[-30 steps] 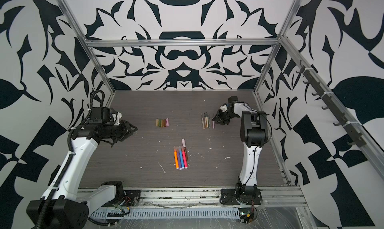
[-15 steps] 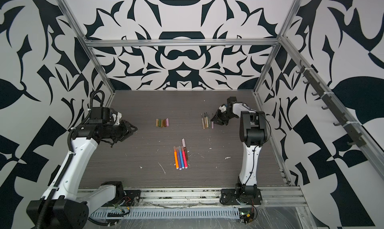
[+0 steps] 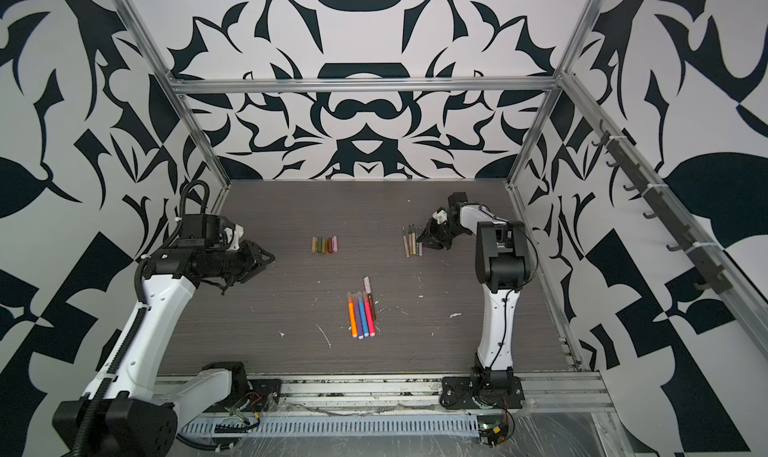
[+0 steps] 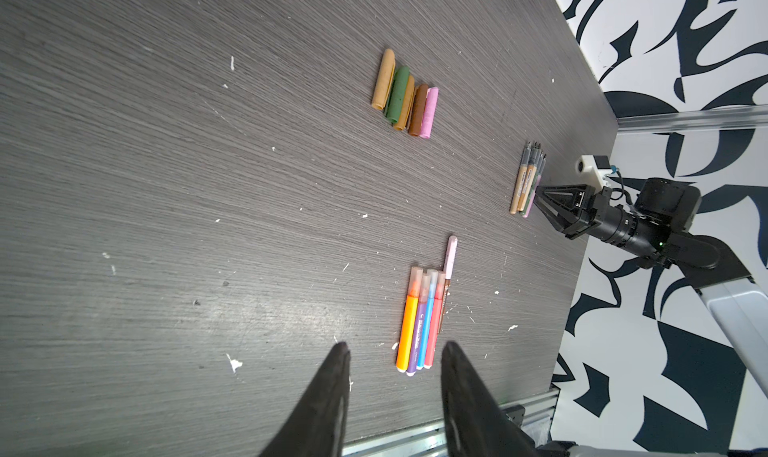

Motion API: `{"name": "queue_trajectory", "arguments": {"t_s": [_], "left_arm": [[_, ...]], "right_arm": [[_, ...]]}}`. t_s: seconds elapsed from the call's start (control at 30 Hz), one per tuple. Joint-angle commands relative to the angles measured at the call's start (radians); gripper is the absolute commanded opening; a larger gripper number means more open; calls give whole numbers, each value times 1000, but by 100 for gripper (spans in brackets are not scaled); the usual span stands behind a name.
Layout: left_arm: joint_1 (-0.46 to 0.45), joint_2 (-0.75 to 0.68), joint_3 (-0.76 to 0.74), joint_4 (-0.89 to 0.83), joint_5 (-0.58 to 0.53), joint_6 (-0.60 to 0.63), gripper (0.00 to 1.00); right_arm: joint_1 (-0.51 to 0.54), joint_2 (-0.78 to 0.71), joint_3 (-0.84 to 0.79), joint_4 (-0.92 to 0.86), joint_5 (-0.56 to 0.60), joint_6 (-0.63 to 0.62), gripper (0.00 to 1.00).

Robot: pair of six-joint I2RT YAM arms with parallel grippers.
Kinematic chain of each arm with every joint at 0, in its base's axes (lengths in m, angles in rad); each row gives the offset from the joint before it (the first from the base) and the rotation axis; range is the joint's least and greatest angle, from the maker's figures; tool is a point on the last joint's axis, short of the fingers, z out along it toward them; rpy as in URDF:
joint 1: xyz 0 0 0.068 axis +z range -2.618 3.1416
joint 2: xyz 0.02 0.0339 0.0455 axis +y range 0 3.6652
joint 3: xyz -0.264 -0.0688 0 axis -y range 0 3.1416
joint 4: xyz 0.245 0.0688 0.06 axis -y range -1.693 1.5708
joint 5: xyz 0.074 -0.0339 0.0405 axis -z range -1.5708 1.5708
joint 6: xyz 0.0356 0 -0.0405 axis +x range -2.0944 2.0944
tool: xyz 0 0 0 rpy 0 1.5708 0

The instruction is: Open the pen caps

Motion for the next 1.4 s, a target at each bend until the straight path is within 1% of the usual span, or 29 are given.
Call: {"name": "queue_trajectory", "arguments": {"t_s": [0.0, 1.0, 1.13, 1.2, 1.27, 1.3, 1.37], "left_arm": [[1, -19, 20, -46, 10, 19, 40], [2, -21, 23, -52, 31, 22, 40], [2, -16, 17, -37, 61, 12, 40], [1, -2, 8, -4, 96, -15, 40], [-7, 21, -13, 74, 151, -84, 41], [-24, 37, -23, 137, 164, -124, 42], [-92, 91, -7, 226, 137, -181, 43]], "right_arm": [[10, 19, 23, -11, 7, 8, 31], [29, 32, 70, -36, 4, 8, 31], [29, 26, 66, -32, 7, 6, 31], [29, 18, 62, -30, 12, 4, 31], [29, 16, 60, -28, 11, 5, 31], [29, 14, 61, -30, 10, 2, 32], [28, 10, 59, -31, 9, 1, 33]]}}
